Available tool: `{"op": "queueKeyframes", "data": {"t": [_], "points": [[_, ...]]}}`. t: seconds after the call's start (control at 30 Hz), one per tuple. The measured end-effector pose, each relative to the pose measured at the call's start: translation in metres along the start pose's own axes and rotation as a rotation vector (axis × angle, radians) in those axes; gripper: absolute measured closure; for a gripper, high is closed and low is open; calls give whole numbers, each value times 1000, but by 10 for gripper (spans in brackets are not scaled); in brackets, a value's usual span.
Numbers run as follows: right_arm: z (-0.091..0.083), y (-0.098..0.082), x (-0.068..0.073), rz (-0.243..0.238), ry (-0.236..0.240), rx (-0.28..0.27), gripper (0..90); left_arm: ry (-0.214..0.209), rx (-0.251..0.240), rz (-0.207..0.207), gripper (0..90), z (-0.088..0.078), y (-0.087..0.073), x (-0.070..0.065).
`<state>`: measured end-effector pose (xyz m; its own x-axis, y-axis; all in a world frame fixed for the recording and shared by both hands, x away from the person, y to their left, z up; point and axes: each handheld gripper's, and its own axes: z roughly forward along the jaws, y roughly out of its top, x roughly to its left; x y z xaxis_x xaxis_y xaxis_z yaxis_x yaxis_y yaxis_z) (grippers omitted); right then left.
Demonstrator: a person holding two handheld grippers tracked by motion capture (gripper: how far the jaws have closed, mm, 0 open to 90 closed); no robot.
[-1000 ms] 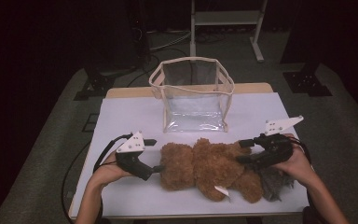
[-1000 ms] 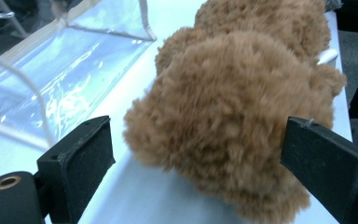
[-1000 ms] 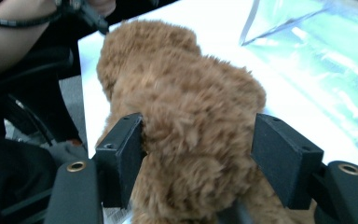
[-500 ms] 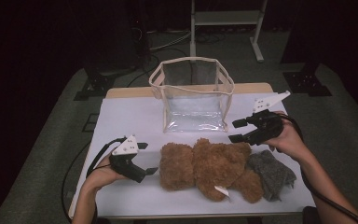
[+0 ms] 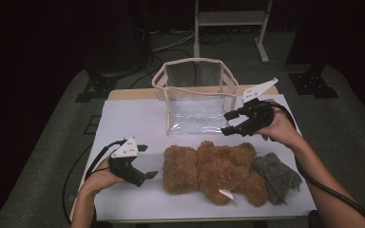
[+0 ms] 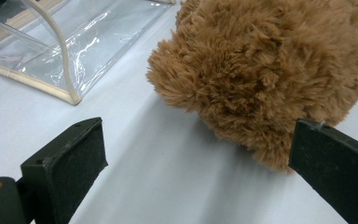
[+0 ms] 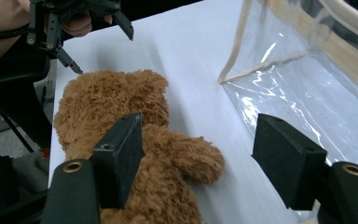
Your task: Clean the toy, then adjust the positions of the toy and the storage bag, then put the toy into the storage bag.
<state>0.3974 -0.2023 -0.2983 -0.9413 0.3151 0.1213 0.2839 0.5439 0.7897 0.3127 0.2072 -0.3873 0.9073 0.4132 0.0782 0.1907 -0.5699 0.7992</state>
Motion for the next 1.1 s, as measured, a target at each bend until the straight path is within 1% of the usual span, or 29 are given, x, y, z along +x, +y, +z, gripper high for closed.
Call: {"op": "queueKeyframes", "data": {"t": [0.07,0.17,0.27,0.4,0.5,0.63,0.7,0.8,0.93,1.1], "points": [[3,3,1,-12,7,2,318,2,-3,-3,32,-1,0,1],[7,7,1,-16,14,12,318,6,4,-6,32,-1,-1,1],[10,10,1,-23,24,15,318,0,6,-2,32,-1,-1,0],[12,15,3,-38,30,21,323,0,6,-2,32,-2,0,1],[13,20,3,-48,37,14,324,4,1,-3,32,-3,0,2],[14,27,3,-59,38,20,325,1,0,-3,32,-4,-3,3],[16,31,3,-65,42,19,325,9,-4,-16,32,-5,-3,3],[18,38,3,-77,46,26,325,11,-2,-19,32,-5,-4,4],[18,49,4,-109,44,39,325,14,11,-17,32,-5,-4,3],[18,62,2,-126,51,30,325,15,-7,-20,32,-8,-3,2]]}}
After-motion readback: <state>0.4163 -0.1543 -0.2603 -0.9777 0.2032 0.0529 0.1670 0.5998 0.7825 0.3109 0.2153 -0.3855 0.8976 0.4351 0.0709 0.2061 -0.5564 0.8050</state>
